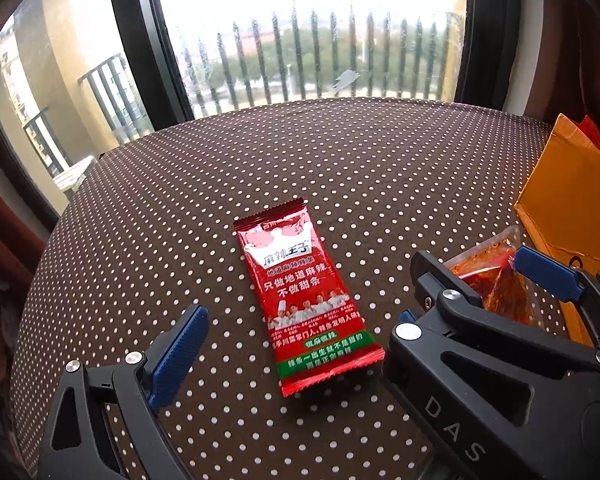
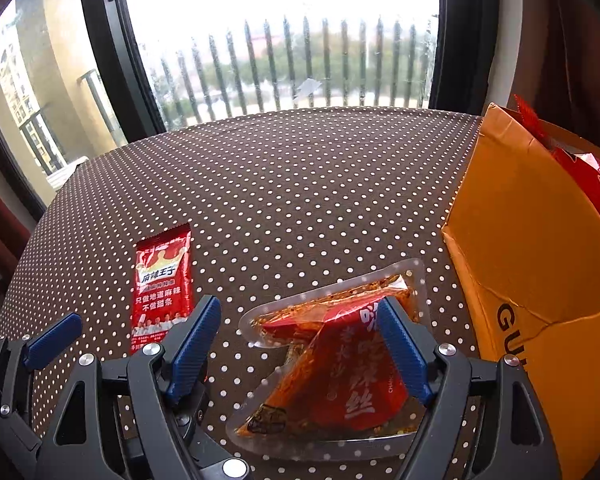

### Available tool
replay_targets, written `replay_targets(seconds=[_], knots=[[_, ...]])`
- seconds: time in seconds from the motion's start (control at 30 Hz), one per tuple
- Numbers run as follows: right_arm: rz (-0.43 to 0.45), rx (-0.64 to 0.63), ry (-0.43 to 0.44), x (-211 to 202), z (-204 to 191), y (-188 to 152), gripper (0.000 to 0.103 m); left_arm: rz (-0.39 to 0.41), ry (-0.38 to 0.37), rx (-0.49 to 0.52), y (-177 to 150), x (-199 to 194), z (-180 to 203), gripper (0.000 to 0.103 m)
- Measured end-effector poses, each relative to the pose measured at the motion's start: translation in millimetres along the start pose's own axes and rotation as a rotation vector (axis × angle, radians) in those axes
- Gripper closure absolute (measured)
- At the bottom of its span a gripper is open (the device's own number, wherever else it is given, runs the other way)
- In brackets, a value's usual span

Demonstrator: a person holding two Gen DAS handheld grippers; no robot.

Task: Organize snacks
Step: 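Grasp the red spicy-strip packet with the left tool while the right tool grasps the red sachet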

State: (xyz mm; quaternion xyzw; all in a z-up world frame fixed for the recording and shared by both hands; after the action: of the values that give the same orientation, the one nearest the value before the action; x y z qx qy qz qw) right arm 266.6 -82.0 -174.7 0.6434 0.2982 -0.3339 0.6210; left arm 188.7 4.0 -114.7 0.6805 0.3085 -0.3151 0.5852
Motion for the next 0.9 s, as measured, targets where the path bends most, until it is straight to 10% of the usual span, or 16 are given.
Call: replay_targets(seconds=[0.47,0.73,0.9], knots=[[-0.02,-0.001,-0.042,22.1,8.6,6.8,0.019,-0.019,0.005,-0.063,6.4,37.7,-12.1,0.005],[-0.024,0.033,-0.046,18.6,16.0,6.3,0.019,-0.006,-0.081,-0.058,7.6,29.3,-4.0,0.049],[-0.019,0.039,-0.039,12.0,16.1,2.0,0.019,0.001,-0.09,-0.055,4.9,24.7,-2.9,0.059]])
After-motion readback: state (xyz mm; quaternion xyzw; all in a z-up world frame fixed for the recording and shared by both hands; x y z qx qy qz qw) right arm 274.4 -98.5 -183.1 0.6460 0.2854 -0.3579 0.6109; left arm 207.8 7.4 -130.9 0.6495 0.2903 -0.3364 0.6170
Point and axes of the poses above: each gripper's, at about its wrist camera, not at the fingertips, and x roughly the way its jaws point, z to its right, y to its top, the point moved 5 cm from there along x, roughly the way its jaws point, and after that the axes turned 3 degrees about y, right-handed, at the moved point
